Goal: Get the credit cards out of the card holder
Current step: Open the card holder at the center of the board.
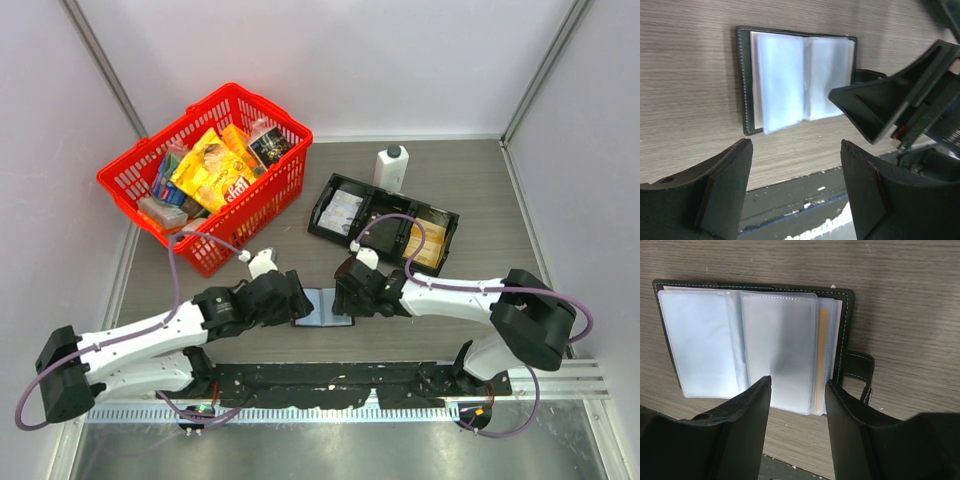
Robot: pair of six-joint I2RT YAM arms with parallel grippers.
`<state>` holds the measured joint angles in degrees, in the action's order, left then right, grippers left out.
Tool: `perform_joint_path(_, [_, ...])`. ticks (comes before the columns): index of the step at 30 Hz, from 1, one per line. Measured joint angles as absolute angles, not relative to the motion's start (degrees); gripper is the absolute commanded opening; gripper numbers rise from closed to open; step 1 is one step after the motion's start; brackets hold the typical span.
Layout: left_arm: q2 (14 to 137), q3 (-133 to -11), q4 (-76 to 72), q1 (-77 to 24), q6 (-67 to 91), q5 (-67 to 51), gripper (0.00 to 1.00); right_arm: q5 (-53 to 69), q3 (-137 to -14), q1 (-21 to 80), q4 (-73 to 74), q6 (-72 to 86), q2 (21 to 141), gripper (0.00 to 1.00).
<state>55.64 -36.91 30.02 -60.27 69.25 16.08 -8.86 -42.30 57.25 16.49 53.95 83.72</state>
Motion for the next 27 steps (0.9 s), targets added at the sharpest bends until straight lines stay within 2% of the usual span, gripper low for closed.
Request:
perform_joint_path(6, [61.65, -38.54, 31.79, -59.40, 66.85, 19.03, 0.73, -9.28, -42.33, 57.28, 16.32, 53.93, 84.16, 0.51])
perform_joint_path(18, [71.16, -38.59, 28.93, -55.35, 62.28, 16.78, 0.73, -11.49, -43.20, 57.28, 17.15, 52.47, 84.14, 0.48])
perform_joint_path(22, [73.84, -38.89, 27.38, -55.09, 61.65, 15.55, 0.68, -11.49, -43.64, 57.28, 16.64, 51.77, 84.14, 0.47])
perform_joint_path(27, [75.90, -39.18, 25.76, -55.02, 61.23, 14.46, 0.57, -11.40, -43.72, 57.28, 15.94, 50.74, 84.20, 0.47])
